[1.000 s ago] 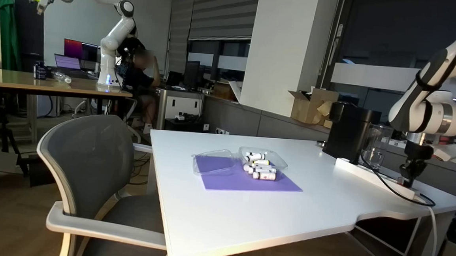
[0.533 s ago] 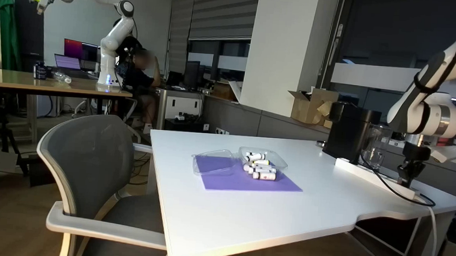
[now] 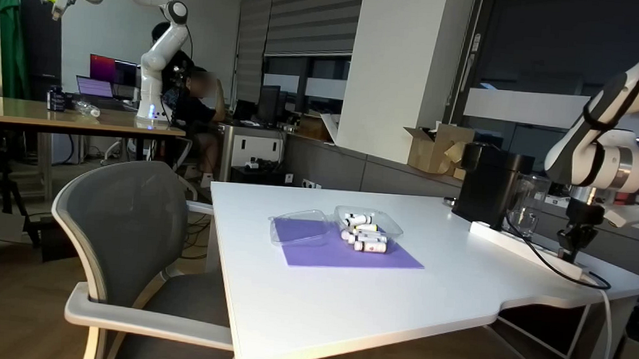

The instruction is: Press the big switch on the adapter

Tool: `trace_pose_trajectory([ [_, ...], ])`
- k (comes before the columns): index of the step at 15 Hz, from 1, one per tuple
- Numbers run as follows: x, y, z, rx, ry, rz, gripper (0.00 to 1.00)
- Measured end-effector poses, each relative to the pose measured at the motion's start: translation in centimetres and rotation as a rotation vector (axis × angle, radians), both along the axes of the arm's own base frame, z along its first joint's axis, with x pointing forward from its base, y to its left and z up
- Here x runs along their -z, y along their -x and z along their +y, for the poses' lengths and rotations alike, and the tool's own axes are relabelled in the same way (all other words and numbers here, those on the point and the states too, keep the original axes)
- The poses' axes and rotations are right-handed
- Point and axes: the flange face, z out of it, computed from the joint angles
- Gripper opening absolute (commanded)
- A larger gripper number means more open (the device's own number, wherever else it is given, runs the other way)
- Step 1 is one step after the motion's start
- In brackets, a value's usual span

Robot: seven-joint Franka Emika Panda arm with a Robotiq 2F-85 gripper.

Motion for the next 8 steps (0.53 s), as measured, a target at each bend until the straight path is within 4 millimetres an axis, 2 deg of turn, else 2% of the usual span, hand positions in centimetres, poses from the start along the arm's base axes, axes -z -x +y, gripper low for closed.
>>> trace_pose_trajectory([
  [8,0.0,-1.1,-3.1,0.069,-0.185,0.108,0.00],
])
